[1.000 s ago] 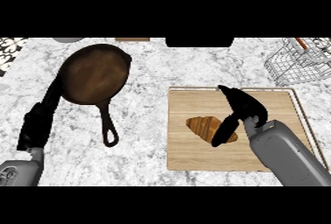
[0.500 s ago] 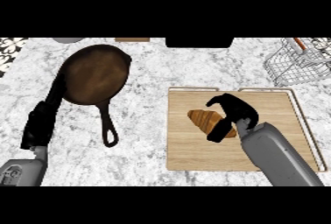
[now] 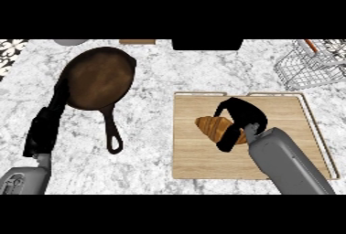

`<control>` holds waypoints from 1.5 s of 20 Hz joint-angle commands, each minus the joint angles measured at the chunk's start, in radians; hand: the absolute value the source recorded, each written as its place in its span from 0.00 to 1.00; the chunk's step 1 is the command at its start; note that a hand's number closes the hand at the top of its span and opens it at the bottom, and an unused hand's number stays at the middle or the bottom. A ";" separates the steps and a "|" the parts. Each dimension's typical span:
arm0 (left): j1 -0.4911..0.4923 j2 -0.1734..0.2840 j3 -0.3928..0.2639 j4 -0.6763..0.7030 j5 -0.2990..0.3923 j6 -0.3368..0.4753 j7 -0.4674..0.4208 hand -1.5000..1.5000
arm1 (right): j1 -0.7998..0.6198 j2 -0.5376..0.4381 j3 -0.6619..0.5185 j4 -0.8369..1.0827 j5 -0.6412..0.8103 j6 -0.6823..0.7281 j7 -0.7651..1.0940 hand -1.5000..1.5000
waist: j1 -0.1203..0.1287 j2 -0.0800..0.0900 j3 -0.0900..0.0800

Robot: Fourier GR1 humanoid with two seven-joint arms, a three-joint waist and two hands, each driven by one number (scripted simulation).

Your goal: Pick the croissant from the tray and place it in the tiered basket

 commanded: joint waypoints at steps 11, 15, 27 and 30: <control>-0.032 0.016 0.057 0.025 0.009 -0.037 0.017 0.50 | 0.199 -0.093 0.075 -0.310 0.198 -0.125 -0.379 1.00 | -0.008 0.008 0.008; -0.021 -0.001 0.034 0.022 -0.033 0.000 0.006 0.50 | 0.202 -0.056 -0.057 -0.476 0.142 -0.227 -0.341 1.00 | -0.028 0.002 0.008; -0.044 -0.013 0.049 0.039 -0.017 -0.033 0.005 0.50 | -0.008 -0.183 -0.403 -0.694 0.136 -0.187 -0.217 1.00 | -0.005 0.009 0.007; -0.059 0.002 0.051 -0.008 -0.008 -0.054 0.049 0.50 | -0.068 -0.307 -0.506 -0.598 0.103 -0.103 -0.283 1.00 | -0.001 0.010 0.008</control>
